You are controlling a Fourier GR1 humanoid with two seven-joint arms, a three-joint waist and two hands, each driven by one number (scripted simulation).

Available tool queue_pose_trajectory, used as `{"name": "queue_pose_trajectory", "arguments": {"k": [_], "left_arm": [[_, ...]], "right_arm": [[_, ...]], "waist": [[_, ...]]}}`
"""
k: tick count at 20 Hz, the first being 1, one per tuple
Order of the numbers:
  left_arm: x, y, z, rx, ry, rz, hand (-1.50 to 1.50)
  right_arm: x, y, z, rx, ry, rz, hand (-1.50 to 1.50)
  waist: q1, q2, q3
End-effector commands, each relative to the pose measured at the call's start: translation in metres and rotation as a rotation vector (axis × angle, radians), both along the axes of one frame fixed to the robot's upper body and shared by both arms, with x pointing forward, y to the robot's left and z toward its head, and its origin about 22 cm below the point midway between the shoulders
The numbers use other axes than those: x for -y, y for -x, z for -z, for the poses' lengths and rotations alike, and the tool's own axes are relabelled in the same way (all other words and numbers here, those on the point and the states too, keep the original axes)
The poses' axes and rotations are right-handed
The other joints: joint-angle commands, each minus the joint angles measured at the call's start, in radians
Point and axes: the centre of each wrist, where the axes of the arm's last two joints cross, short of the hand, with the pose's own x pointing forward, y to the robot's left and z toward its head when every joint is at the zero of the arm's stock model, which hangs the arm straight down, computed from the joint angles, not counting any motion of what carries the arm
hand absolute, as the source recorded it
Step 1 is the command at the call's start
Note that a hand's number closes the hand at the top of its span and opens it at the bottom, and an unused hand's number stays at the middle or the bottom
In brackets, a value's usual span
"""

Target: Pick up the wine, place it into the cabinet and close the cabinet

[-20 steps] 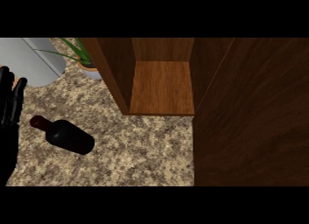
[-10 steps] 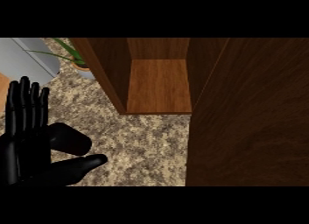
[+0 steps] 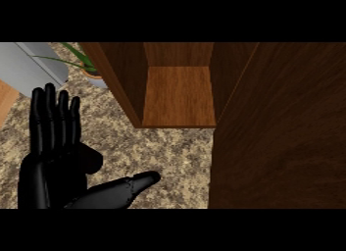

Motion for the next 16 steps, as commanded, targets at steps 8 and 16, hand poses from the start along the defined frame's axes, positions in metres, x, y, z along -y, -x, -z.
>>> {"name": "queue_pose_trajectory", "arguments": {"k": [8,16], "left_arm": [[0.035,-0.004,-0.033,0.022,0.035,-0.050,-1.50],[0.022,0.014,-0.037,-0.012,0.051,-0.104,-1.50]], "right_arm": [[-0.015,0.026,-0.037,-0.024,-0.010,-0.038,-1.50],[-0.011,0.017,-0.040,0.001,-0.009,-0.025,-1.50]], "waist": [[0.002,0.000,0.000],[0.004,0.000,0.000]]}}
